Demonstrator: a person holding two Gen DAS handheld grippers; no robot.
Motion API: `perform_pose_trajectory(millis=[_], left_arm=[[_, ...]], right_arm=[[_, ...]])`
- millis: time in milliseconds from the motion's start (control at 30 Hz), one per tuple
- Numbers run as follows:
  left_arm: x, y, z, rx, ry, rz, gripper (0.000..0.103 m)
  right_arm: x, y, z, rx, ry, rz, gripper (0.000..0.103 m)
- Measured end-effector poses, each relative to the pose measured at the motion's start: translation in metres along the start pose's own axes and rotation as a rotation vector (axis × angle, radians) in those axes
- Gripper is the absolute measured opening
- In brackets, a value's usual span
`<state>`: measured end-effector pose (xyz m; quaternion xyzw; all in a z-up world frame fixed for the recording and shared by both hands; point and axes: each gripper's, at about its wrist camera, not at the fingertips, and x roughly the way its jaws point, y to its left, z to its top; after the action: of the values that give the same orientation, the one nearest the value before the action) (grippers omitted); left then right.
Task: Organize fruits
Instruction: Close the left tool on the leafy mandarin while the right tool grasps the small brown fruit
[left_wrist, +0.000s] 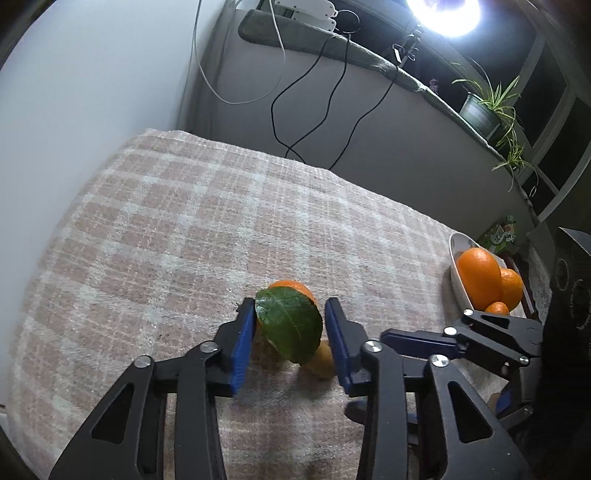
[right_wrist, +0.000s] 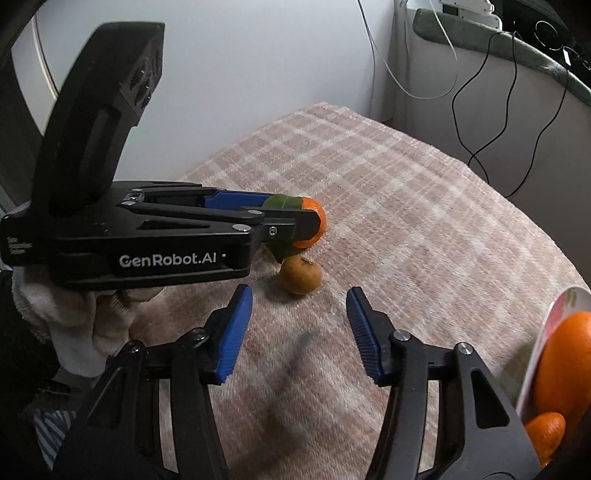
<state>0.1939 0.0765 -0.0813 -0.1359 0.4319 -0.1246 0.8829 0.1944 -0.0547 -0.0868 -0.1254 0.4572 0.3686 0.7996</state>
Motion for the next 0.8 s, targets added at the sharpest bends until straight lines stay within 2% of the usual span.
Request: perform_pose_trajectory(millis=[67,367,600,800], left_arm=[[0.0,0.002,0.0,-0.002,-0.003,0.0,0.03],[0.0,0.004,0.002,0.0,-0.008,-0.006,0.029],[0.001,0.005,0.003,-0.005,-0.009,-0.006,0.029],[0.004,0.001,0.003,0.014,0.0,-0.003,0.029]], right_arm=[[0.005,0.002,0.004,0.002,0.008,-0.002,0.05],[0.022,-0.002,0.013,0.029,0.031,0.008,0.042],[0.028,-0.002,0.012,0.029,0.038,0.03,0.03],[0.025,-0.001,0.012,0.027,0.031,0.035,0.029]])
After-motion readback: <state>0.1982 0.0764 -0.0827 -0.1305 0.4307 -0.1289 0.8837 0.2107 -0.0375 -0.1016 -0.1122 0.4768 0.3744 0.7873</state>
